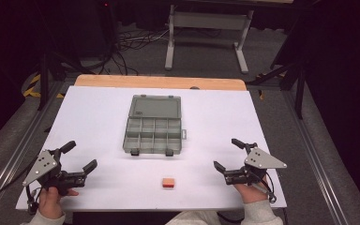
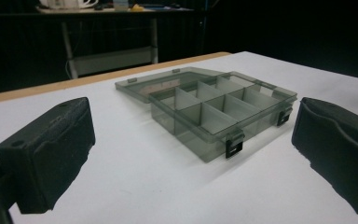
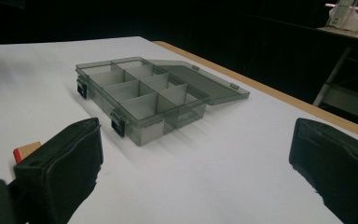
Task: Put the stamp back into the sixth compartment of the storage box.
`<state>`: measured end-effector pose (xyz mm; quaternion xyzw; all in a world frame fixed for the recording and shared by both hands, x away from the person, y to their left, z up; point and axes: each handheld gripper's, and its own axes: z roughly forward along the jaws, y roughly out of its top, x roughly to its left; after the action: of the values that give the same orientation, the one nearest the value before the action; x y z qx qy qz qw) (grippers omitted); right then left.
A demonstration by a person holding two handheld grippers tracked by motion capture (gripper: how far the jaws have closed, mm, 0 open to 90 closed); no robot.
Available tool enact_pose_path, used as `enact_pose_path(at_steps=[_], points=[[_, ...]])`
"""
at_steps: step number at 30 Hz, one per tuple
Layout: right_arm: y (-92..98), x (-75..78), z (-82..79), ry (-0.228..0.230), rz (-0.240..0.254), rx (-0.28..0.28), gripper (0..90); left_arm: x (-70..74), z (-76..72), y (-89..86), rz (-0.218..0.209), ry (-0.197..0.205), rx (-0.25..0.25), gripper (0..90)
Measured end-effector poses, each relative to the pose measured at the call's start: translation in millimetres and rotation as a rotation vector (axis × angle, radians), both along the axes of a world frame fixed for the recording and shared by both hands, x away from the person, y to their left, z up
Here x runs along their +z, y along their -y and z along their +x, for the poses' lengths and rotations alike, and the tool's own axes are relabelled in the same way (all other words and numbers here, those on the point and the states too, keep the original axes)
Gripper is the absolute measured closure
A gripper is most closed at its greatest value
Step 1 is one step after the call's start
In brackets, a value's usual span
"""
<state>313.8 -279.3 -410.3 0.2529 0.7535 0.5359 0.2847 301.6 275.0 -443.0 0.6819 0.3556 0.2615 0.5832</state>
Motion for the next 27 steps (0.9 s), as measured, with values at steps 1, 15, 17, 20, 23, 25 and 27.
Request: enact_pose_path(at_steps=[1, 15, 17, 20, 23, 25, 27], points=[[-0.1, -0.1, -0.1, -0.001, 0.001, -0.001, 3.5, 0.1, 0.4, -0.9, -0.003, -0.013, 0.010, 0.3], [-1.9, -2.8, 1.5, -0.035, 0.012, 0.033, 1.2, 1.7, -2.5, -2.4, -0.007, 0.015, -0.013, 0.4], [-2.2, -2.4, 1.3, -0.025, 0.011, 0.035, 1.0, 1.9, -2.5, -3.2, -0.010, 0.015, -0.012, 0.4], [-2.4, -1.7, 1.5, -0.036, 0.013, 0.035, 1.0, 2.4, -2.9, -4.4, -0.013, 0.016, -0.008, 0.4], [-2.7, -1.1, 1.2, -0.041, 0.015, 0.042, 1.4, 2.4, -2.8, -4.6, -0.015, 0.017, -0.006, 0.4], [-2.7, -0.7, 1.2, -0.041, 0.019, 0.051, 1.4, 2.3, -2.8, -4.5, -0.013, 0.015, -0.005, 0.5], [-2.9, -0.6, 1.6, -0.046, 0.018, 0.057, 1.9, 2.3, -2.9, -4.5, -0.014, 0.015, -0.011, 0.4]])
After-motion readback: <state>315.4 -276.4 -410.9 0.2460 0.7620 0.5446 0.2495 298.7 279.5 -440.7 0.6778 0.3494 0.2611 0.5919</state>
